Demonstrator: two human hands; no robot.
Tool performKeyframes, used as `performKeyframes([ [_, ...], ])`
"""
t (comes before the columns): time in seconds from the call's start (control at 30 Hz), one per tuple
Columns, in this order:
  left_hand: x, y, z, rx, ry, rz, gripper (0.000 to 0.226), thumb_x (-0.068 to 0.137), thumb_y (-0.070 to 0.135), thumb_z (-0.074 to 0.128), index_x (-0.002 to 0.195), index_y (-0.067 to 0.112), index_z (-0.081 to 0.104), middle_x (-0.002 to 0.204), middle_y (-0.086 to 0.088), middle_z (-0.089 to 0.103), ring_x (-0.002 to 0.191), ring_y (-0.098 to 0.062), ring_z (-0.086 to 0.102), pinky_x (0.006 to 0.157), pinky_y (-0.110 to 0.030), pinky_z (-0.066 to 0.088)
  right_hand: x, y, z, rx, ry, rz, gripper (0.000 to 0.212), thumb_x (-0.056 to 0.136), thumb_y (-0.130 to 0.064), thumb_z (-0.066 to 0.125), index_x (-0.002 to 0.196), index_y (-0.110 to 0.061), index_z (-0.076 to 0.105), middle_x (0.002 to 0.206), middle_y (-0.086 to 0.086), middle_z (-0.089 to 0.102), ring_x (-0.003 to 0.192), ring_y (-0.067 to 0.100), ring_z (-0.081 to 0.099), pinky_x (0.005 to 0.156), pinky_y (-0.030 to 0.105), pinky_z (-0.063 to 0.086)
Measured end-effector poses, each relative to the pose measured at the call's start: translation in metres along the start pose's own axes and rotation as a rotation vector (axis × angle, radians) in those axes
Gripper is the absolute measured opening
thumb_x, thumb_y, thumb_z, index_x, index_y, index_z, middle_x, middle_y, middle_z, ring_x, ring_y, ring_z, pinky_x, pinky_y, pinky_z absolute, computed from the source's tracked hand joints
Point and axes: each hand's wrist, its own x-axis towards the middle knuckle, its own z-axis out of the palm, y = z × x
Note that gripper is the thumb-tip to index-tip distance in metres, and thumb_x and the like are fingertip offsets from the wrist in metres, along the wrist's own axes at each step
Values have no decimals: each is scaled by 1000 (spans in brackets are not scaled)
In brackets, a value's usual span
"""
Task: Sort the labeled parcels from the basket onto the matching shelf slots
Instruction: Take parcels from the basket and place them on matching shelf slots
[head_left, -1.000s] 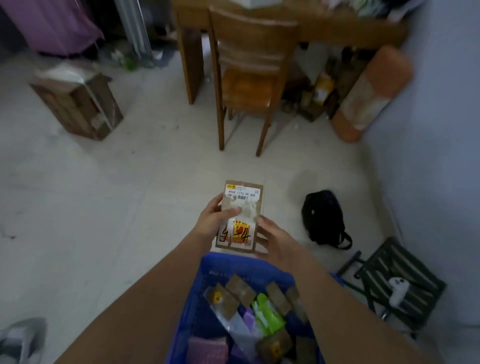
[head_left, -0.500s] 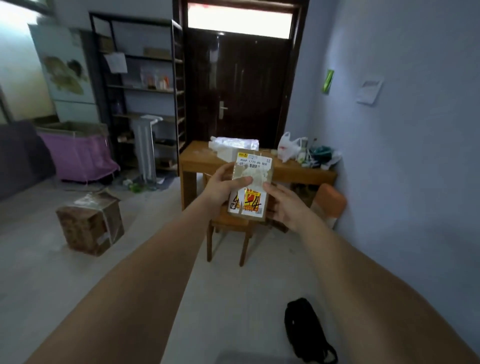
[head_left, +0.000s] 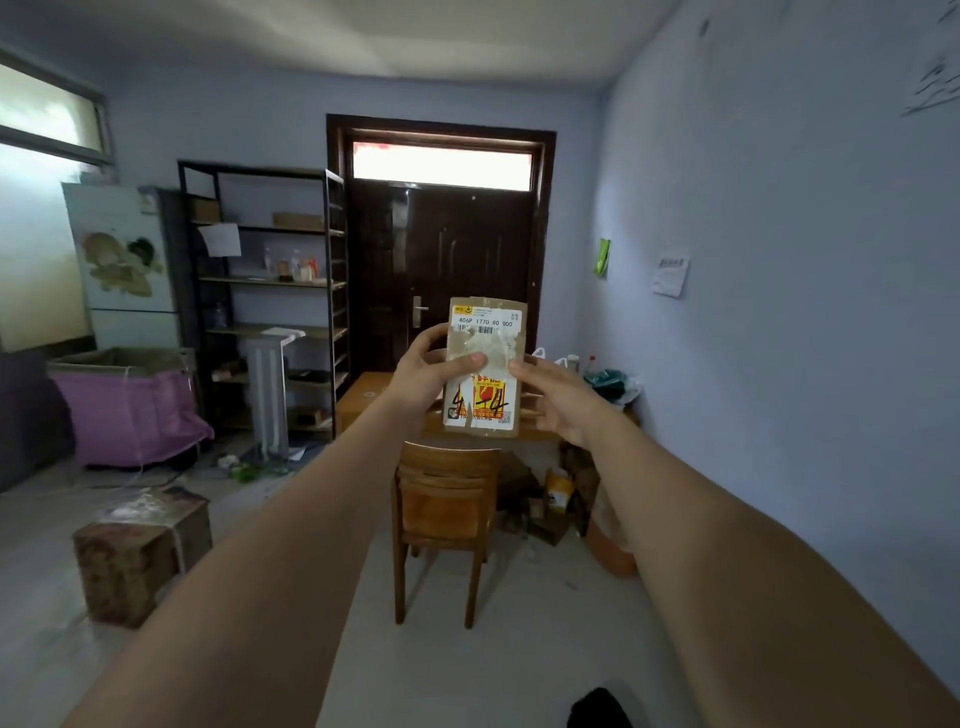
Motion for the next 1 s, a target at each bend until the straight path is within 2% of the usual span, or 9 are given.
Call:
performKeyframes([
  [0.17, 1, 1, 14, 2, -26, 15, 66, 79, 13, 72, 135, 23, 39, 109, -3, 62, 95, -24, 67, 82, -44, 56, -8, -1, -12, -7, 25, -6, 45, 87, -33, 65, 128, -19, 54, 111, 5, 70, 105, 24, 65, 93, 45, 52],
  [0.33, 2, 4, 52, -32, -75, 32, 61, 80, 15, 73, 131, 24, 42, 106, -3, 65, 89, -20, 69, 69, -33, 59, -34, -14, -43, -10, 91, -17, 37, 88, -30, 63, 123, -18, 57, 107, 5, 70, 102, 24, 66, 85, 39, 55],
  [0.5, 5, 6, 111, -88, -224, 11, 61, 80, 20, 73, 134, 22, 44, 116, -8, 64, 94, -23, 69, 70, -33, 57, -79, -33, -91, -92, 256, -56, 36, 88, -33, 64, 122, -21, 60, 105, 3, 72, 100, 22, 67, 91, 43, 52],
  [0.57, 5, 7, 137, -117, -313, -19, 57, 81, 22, 72, 132, 17, 47, 117, -11, 64, 99, -27, 67, 79, -39, 57, -104, -42, -109, -128, 336, -73, 38, 87, -34, 64, 123, -22, 60, 107, 4, 71, 101, 23, 67, 91, 43, 52],
  [0.67, -3, 7, 174, -157, -476, -58, 49, 83, 22, 69, 128, 13, 50, 106, -10, 68, 100, -29, 65, 88, -44, 53, -149, -56, -130, -170, 451, -73, 38, 89, -33, 63, 124, -21, 59, 110, 4, 70, 101, 23, 67, 86, 39, 55],
  [0.77, -17, 4, 210, -170, -673, -82, 60, 75, 22, 76, 129, 15, 49, 109, -8, 68, 103, -27, 64, 97, -46, 49, -200, -66, -144, -191, 606, -85, 35, 90, -35, 60, 122, -21, 60, 110, 4, 70, 102, 21, 67, 85, 38, 55],
  [0.9, -51, -2, 253, -202, -957, -121, 97, 45, 34, 91, 130, 21, 45, 114, -4, 69, 103, -21, 67, 84, -37, 54, -275, -74, -147, -186, 833, -106, 38, 90, -35, 60, 125, -21, 58, 109, 3, 69, 98, 18, 67, 85, 37, 55],
  [0.93, -61, -5, 263, -197, -1018, -116, 100, 44, 38, 91, 130, 21, 45, 116, -3, 68, 105, -21, 66, 85, -37, 53, -294, -75, -146, -193, 881, -103, 39, 89, -35, 60, 125, -21, 58, 108, 3, 69, 97, 19, 67, 87, 38, 54],
  [1.0, -82, -8, 284, -195, -1137, -92, 89, 57, 39, 87, 133, 20, 45, 120, -1, 66, 110, -19, 64, 91, -39, 51, -328, -74, -142, -207, 976, -89, 38, 88, -36, 62, 123, -21, 59, 107, 4, 70, 97, 20, 66, 91, 40, 53],
])
